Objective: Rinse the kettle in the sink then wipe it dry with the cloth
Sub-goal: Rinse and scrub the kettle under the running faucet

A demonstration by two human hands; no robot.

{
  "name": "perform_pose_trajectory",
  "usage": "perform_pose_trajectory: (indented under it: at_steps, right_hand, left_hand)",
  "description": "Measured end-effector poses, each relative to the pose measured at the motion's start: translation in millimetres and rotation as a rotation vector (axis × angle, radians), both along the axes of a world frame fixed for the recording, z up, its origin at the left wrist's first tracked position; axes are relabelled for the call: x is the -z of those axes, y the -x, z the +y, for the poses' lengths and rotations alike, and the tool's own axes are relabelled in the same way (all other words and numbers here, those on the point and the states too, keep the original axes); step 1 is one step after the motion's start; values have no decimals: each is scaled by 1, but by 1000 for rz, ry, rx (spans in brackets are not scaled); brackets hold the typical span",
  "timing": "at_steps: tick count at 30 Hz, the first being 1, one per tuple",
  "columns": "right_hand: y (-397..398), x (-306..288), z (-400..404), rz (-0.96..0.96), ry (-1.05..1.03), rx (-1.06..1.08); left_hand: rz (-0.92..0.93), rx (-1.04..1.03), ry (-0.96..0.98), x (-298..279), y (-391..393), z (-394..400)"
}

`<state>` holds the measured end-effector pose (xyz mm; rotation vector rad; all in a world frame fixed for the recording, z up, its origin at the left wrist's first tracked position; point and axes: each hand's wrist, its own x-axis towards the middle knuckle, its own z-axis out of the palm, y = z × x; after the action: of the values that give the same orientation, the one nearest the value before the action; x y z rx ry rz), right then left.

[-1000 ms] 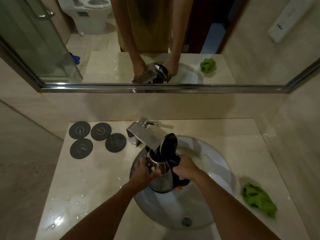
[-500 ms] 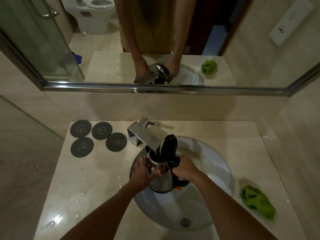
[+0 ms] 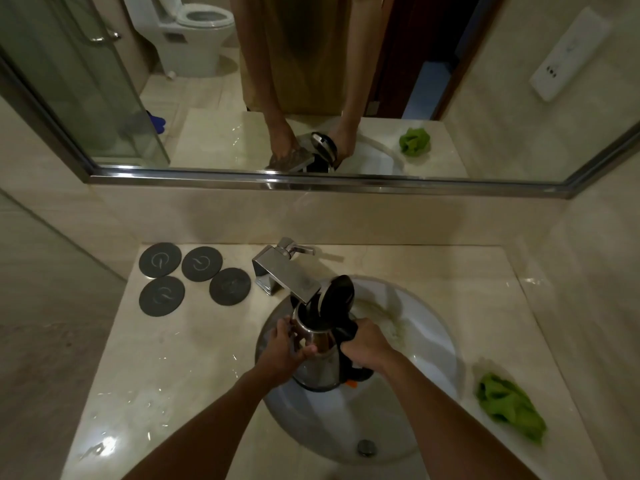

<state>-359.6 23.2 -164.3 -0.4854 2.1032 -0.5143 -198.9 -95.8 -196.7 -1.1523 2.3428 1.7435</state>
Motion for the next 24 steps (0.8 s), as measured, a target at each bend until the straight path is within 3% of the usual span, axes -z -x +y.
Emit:
perform_pose_trajectory:
  at_steps: [24]
  right_hand:
    - [2, 2, 3, 5, -1, -2]
  left_hand:
    - [-5, 20, -46, 7, -2, -3]
